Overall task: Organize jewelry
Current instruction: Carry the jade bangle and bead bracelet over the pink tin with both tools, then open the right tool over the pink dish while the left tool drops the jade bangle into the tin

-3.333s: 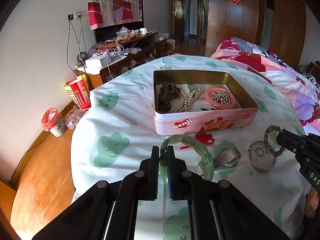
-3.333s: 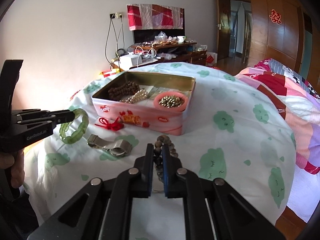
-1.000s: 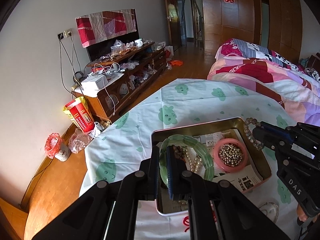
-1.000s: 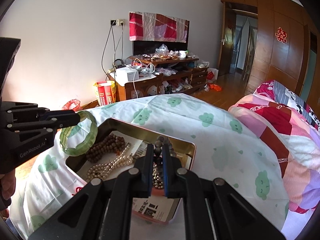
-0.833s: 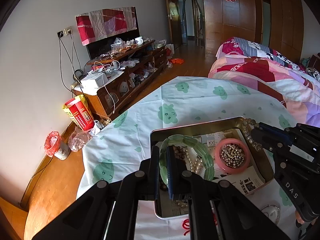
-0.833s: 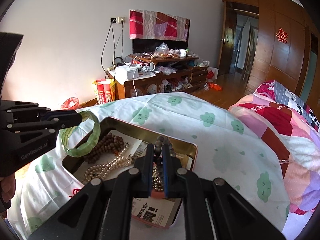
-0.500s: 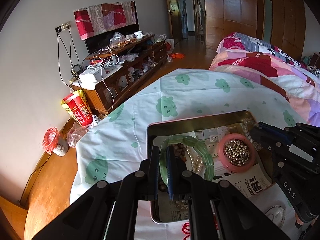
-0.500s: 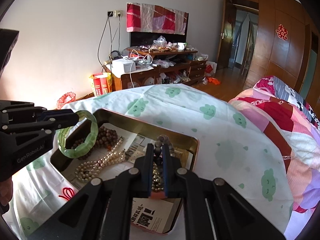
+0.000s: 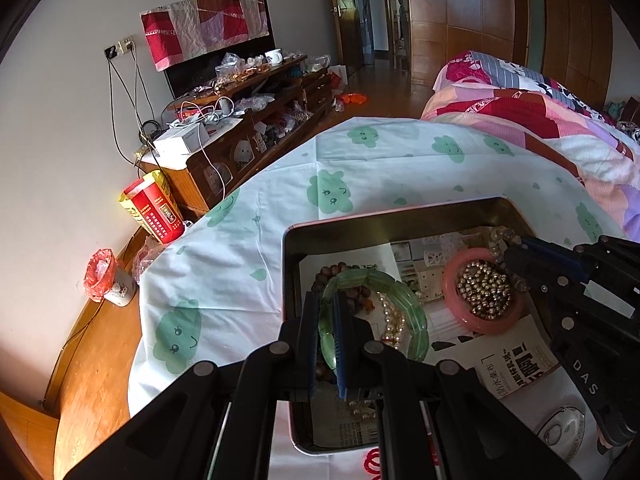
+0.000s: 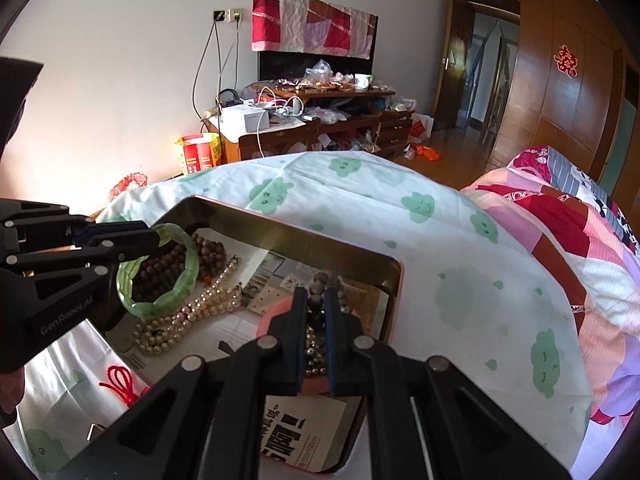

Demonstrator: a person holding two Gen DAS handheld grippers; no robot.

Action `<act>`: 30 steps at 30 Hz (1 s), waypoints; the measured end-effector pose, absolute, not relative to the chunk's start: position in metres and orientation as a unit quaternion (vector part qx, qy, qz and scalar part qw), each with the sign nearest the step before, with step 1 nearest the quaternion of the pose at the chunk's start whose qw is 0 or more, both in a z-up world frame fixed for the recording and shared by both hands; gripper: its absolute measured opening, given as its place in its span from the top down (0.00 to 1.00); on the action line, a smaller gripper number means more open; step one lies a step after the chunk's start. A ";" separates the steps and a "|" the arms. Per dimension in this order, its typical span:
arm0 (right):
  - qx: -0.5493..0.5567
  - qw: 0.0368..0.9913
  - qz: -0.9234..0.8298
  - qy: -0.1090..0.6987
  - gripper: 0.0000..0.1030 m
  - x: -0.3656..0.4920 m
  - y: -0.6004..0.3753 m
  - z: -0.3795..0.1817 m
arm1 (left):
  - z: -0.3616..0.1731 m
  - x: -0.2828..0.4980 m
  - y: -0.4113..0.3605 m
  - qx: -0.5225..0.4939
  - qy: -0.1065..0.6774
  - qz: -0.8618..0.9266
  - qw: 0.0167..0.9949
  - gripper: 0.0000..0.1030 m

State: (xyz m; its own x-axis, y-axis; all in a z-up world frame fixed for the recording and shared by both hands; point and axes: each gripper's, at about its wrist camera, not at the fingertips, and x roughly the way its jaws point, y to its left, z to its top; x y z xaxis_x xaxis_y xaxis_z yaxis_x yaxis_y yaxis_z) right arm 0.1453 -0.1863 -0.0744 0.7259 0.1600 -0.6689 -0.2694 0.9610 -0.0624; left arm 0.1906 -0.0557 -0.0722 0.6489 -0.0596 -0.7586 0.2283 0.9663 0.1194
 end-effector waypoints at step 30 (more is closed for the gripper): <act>-0.078 0.924 0.112 0.356 0.50 0.137 -0.182 -0.085 | -0.070 0.180 -0.052 0.099 0.384 -0.058 0.916 0.24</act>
State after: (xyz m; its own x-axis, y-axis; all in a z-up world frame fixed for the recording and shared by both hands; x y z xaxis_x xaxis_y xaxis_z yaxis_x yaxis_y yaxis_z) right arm 0.1374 -0.1823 -0.0851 0.7206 0.1521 -0.6765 -0.2632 0.9626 -0.0639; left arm 0.1798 -0.0517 -0.0702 0.6985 -0.0308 -0.7149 0.1828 0.9736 0.1367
